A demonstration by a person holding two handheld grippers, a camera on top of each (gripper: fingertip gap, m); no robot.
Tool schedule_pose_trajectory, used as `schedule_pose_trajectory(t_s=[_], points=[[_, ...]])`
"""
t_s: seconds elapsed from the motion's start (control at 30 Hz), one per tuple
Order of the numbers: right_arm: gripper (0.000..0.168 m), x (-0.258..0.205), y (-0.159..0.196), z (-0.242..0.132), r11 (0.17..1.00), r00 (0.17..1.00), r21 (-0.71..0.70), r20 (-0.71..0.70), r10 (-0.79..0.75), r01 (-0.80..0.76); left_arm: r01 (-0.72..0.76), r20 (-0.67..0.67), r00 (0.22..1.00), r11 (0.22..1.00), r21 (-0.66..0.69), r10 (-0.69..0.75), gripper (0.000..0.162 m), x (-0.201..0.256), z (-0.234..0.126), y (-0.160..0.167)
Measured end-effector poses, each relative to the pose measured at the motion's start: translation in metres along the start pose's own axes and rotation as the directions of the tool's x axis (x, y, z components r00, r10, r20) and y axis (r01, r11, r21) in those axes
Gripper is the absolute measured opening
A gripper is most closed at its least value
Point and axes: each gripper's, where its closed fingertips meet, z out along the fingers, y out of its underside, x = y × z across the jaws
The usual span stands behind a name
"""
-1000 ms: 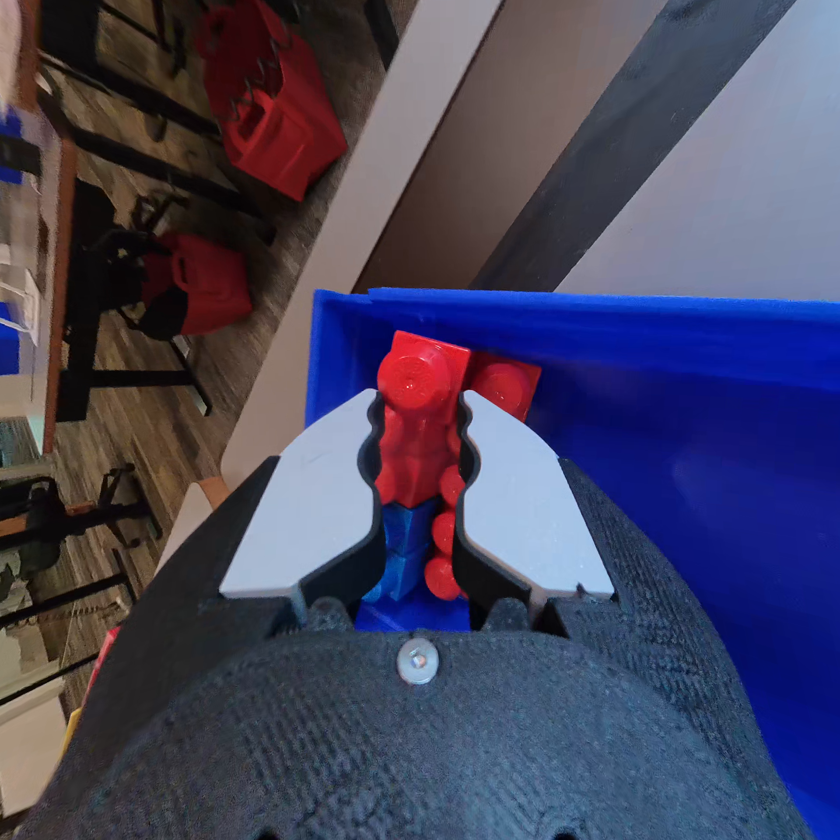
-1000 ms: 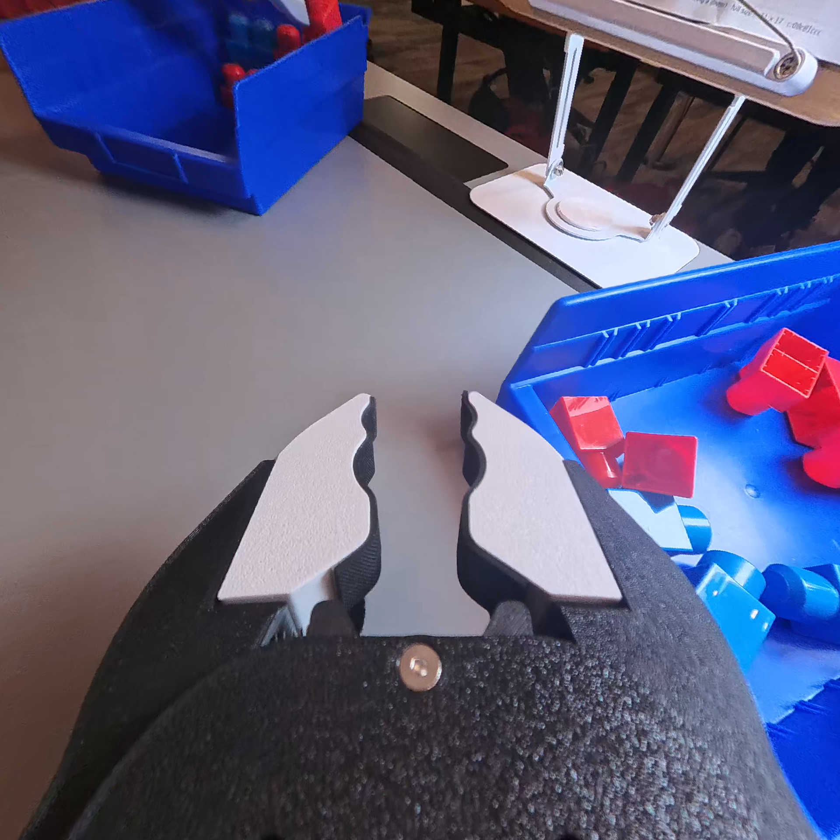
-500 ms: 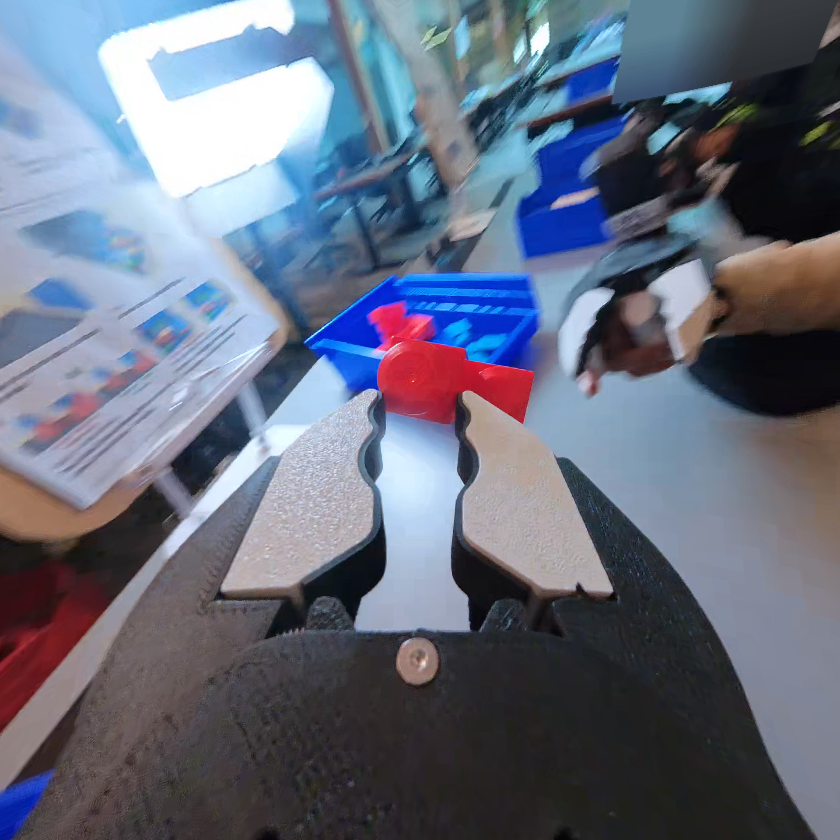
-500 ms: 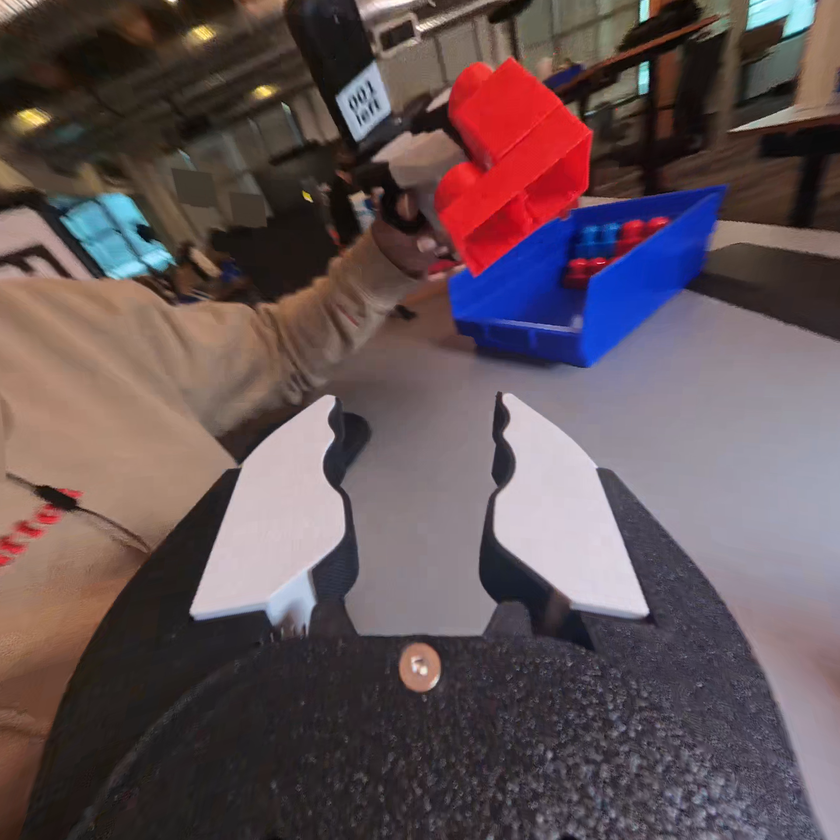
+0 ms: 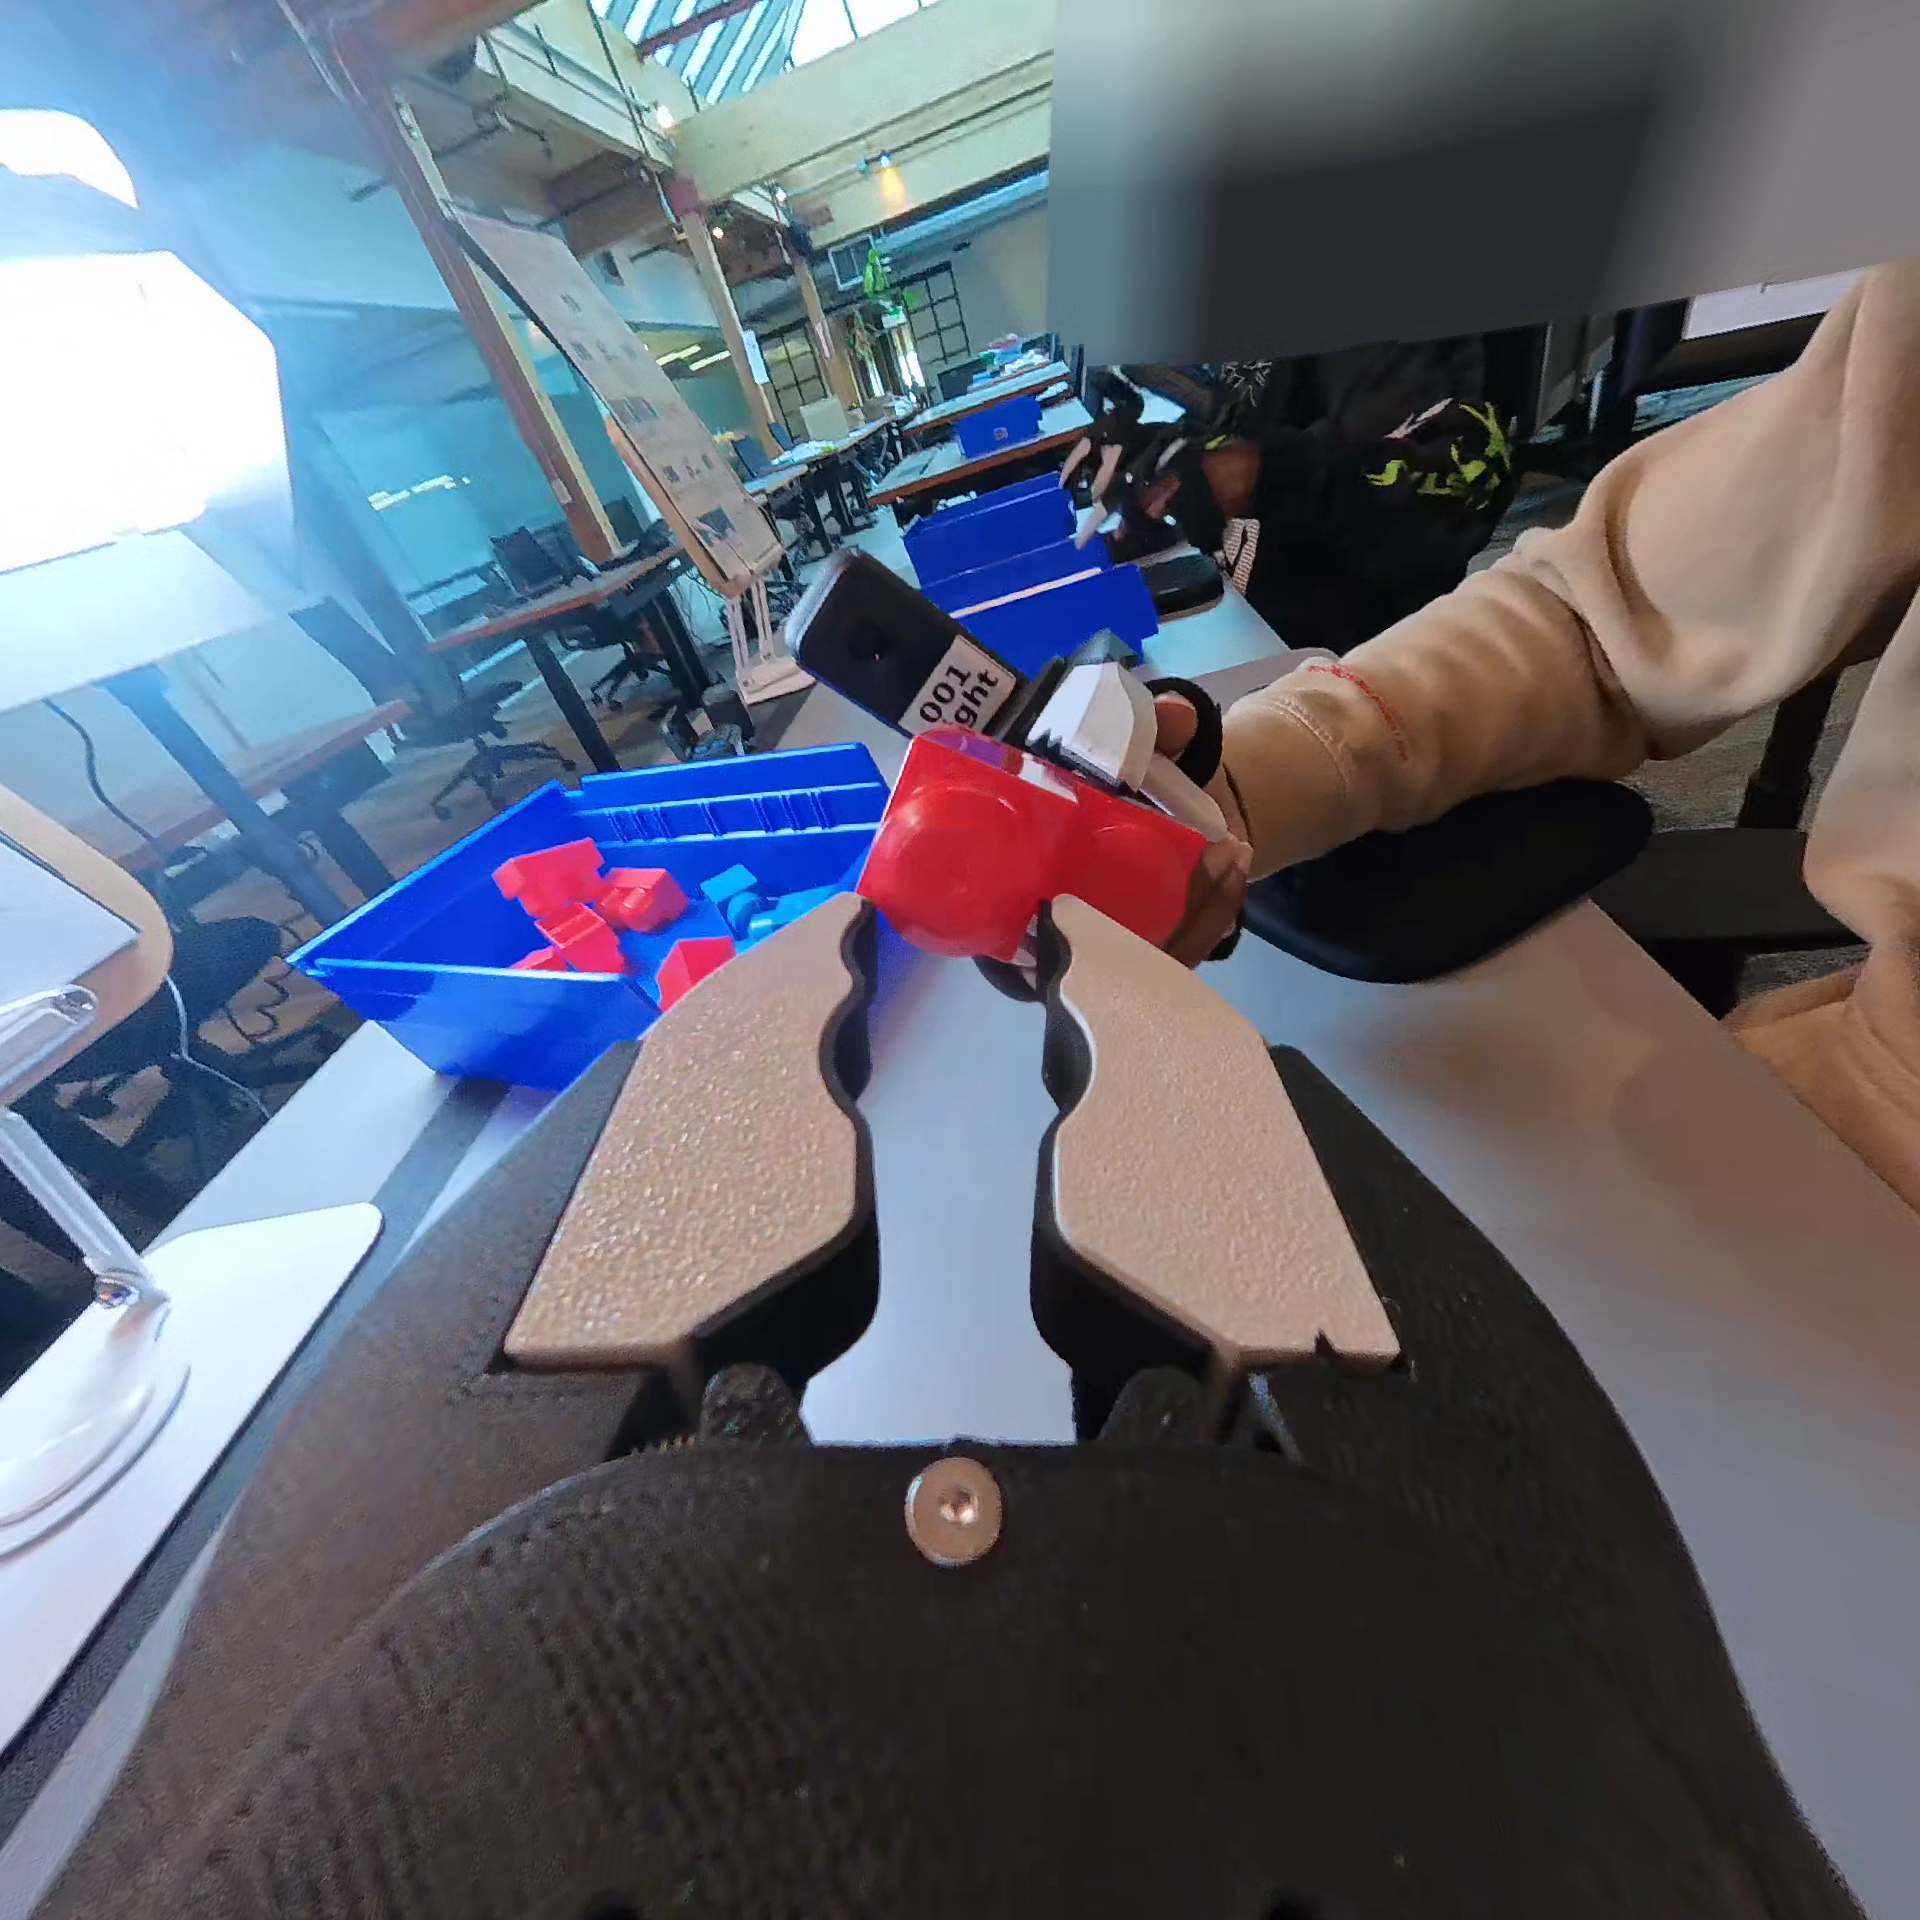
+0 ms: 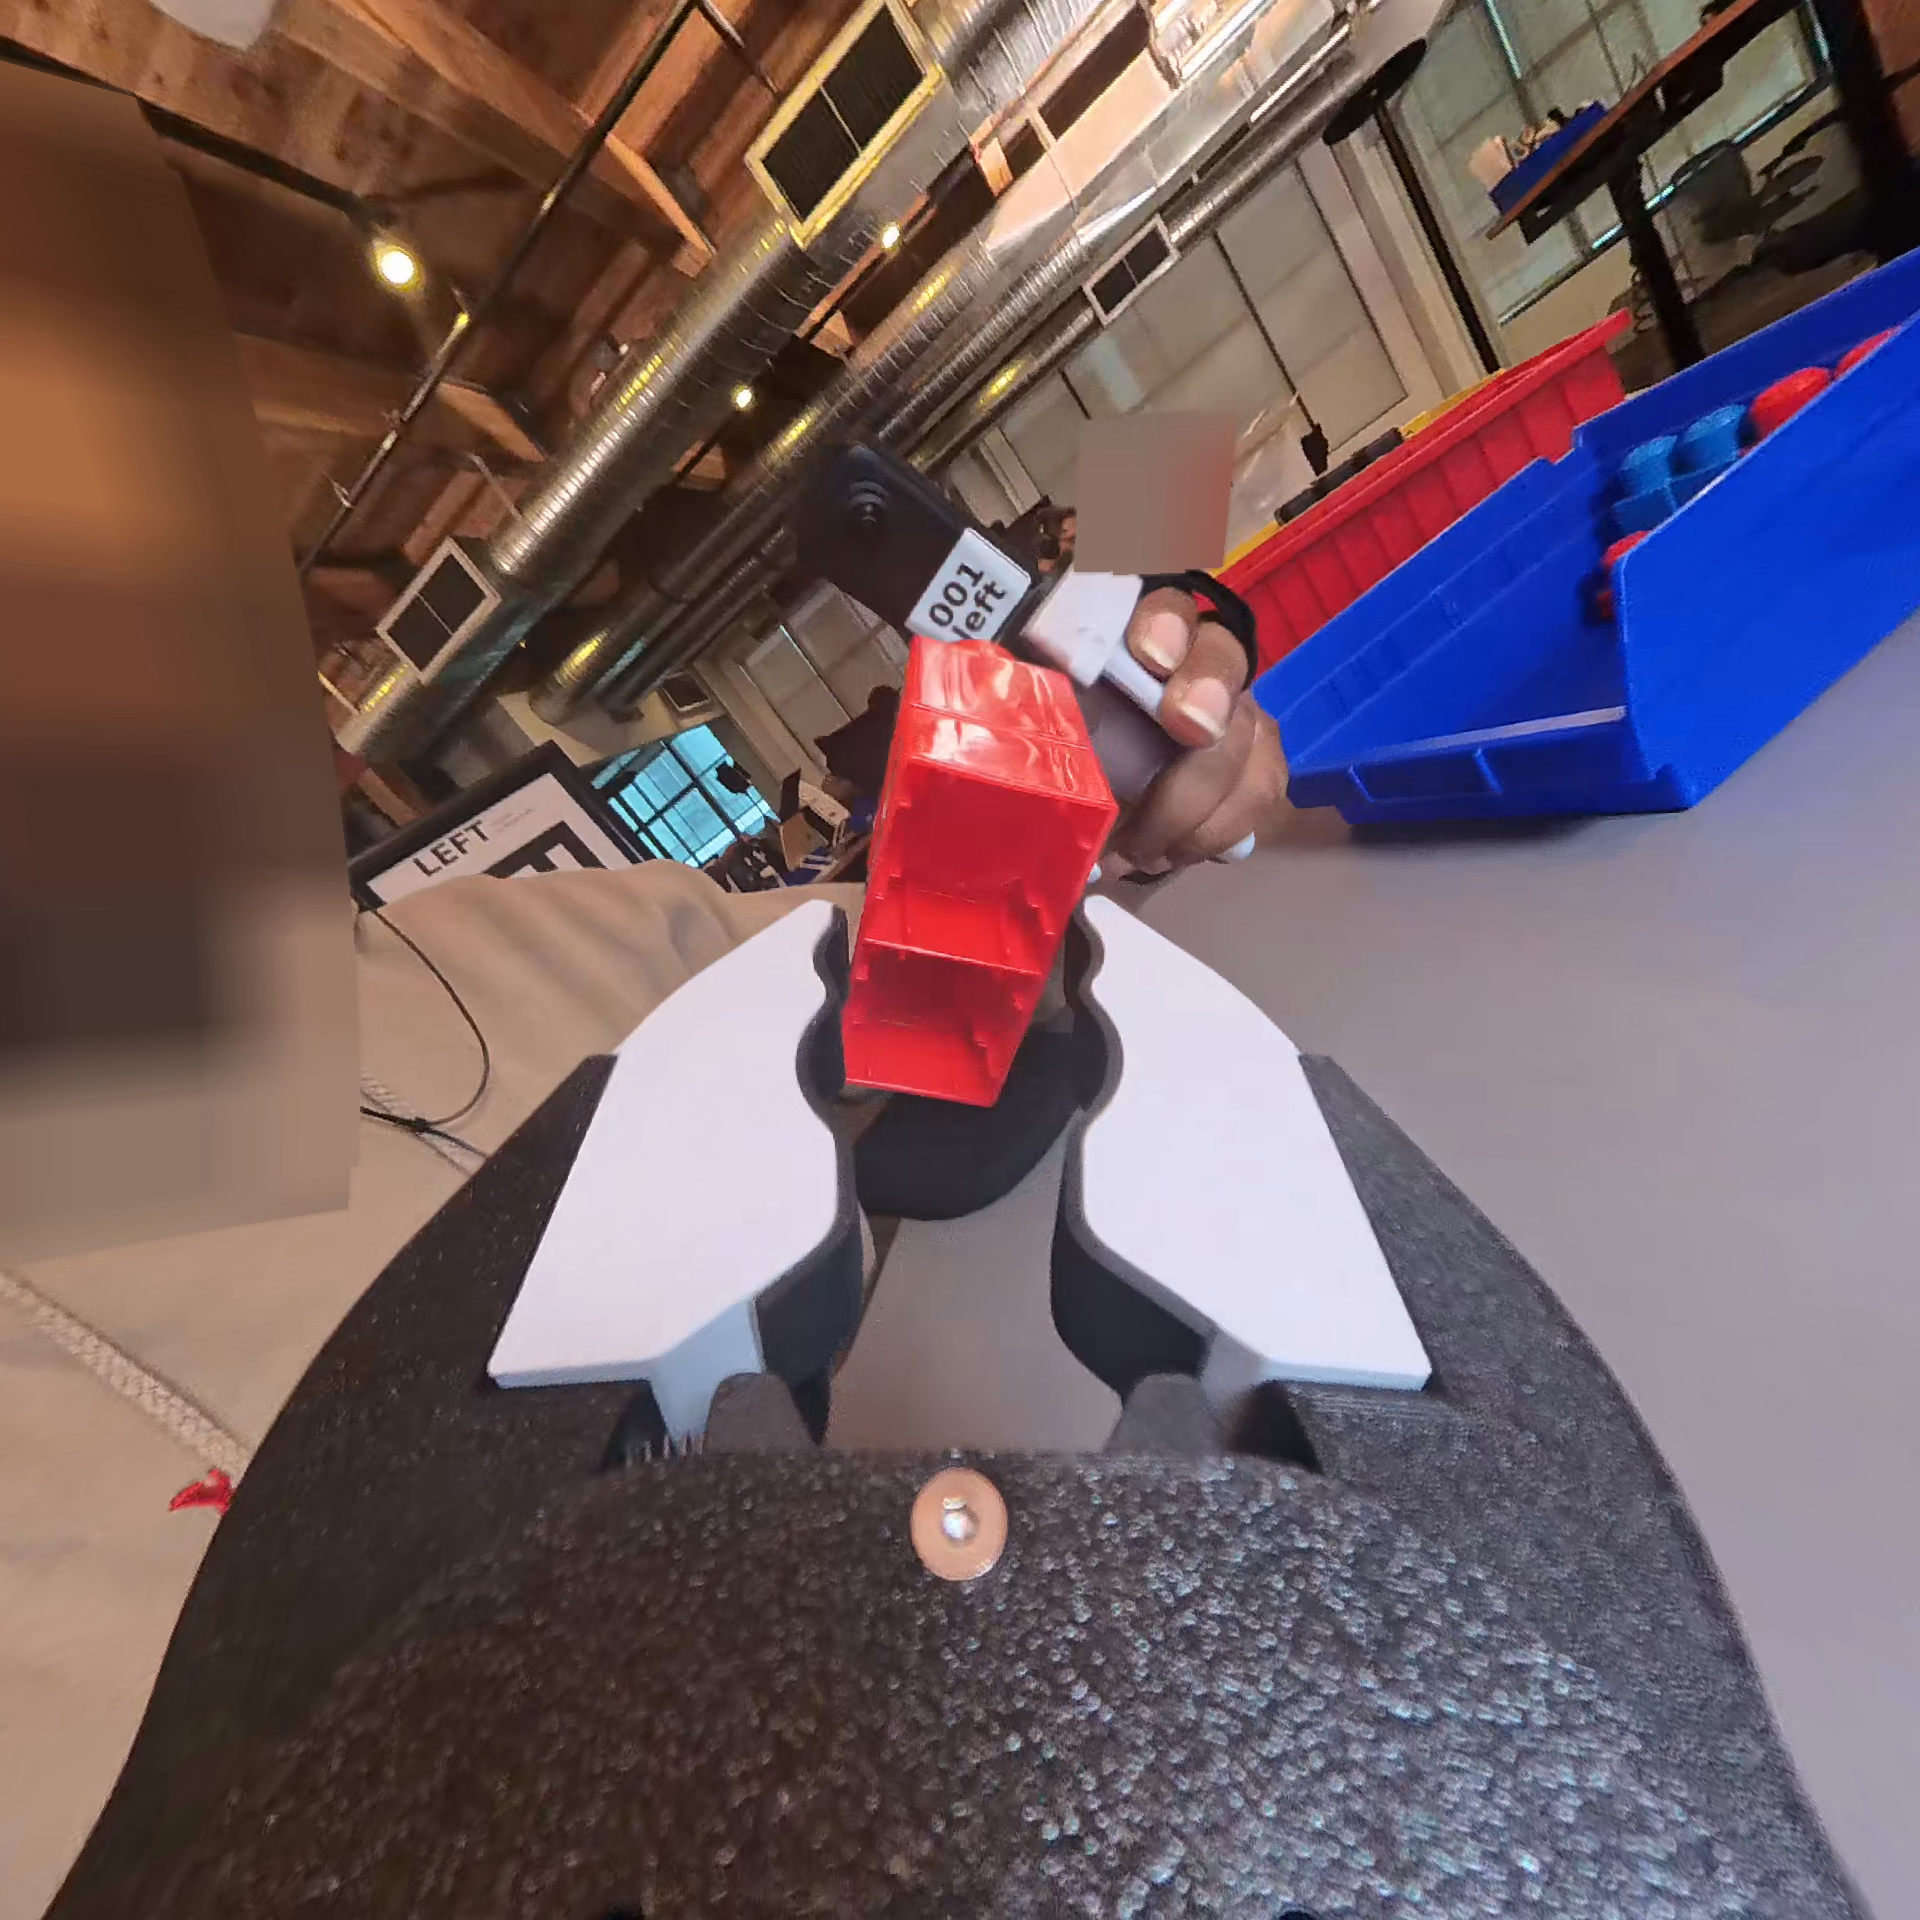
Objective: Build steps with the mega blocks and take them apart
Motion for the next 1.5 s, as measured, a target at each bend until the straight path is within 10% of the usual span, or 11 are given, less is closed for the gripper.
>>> schedule_pose_trajectory(t_s=[0.33, 0.57, 0.87, 1.2, 1.37, 1.5], points=[[0.037, 0.022, 0.024, -0.002, 0.987, 0.993, -0.163, -0.120, -0.007, -0.013, -0.263, 0.023, 0.962, 0.943, -0.206, 0.273, 0.036, 0.008, 0.010, 0.031], [0.037, 0.043, -0.005, -0.042, 0.951, 0.898, -0.232, -0.342, -0.278, 0.206, 0.082, 0.198, 0.978, 0.994, -0.066, -0.068, 0.035, -0.031, -0.025, 0.023], [0.037, 0.180, -0.103, -0.200, 0.868, 0.137, -0.493, -0.857, -0.497, 0.063, 0.436, 0.216, 0.891, 0.884, -0.165, -0.399, 0.036, 0.006, -0.007, 0.118], [0.041, 0.280, -0.195, -0.282, 0.818, -0.243, -0.575, -0.791, -0.561, -0.017, 0.452, 0.195, 0.885, 0.881, -0.142, -0.423, 0.036, 0.009, -0.005, 0.115], [0.048, 0.257, -0.208, -0.246, 0.750, -0.220, -0.650, -0.754, -0.618, 0.120, 0.454, 0.182, 0.885, 0.879, -0.143, -0.428, 0.036, 0.010, -0.004, 0.115], [0.048, 0.214, -0.186, -0.175, 0.680, 0.009, -0.678, -0.706, -0.708, 0.280, 0.464, 0.186, 0.880, 0.875, -0.135, -0.438, 0.036, 0.008, -0.004, 0.115]])
